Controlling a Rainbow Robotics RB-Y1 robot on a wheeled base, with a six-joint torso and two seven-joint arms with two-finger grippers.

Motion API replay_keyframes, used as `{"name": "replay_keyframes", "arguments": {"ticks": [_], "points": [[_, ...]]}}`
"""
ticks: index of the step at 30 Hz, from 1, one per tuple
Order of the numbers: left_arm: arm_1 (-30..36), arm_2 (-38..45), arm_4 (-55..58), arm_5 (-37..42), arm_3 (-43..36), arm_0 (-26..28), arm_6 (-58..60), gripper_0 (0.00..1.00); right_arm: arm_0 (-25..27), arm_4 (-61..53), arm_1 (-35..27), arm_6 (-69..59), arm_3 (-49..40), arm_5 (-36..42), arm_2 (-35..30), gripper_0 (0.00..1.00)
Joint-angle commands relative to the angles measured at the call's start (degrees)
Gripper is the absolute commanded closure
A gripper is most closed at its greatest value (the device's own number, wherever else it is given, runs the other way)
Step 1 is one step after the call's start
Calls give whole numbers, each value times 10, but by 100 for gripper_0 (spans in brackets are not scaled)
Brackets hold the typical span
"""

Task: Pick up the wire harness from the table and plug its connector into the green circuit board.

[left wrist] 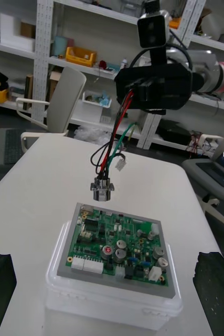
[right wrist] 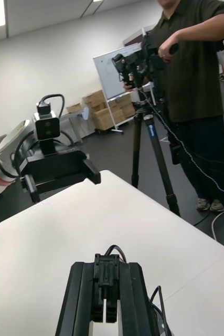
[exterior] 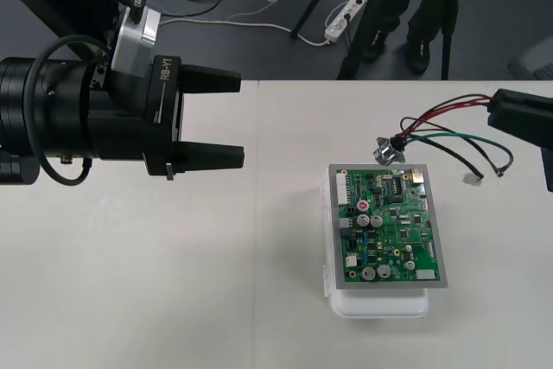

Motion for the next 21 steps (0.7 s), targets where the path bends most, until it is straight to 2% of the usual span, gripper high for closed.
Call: {"name": "replay_keyframes", "arguments": {"ticks": [1, 10, 21], "points": [[-3, -13, 36, 28, -18, -6, -33, 0, -19, 9, -7, -25, 14, -55, -18, 100], [-72, -35, 3, 19, -18, -7, -83, 0, -73, 54, 8, -24, 50, -164, -18, 100], [-119, -35, -22, 6, -18, -15, -109, 0, -135, 45, 15, -10, 60, -179, 39, 100]]}}
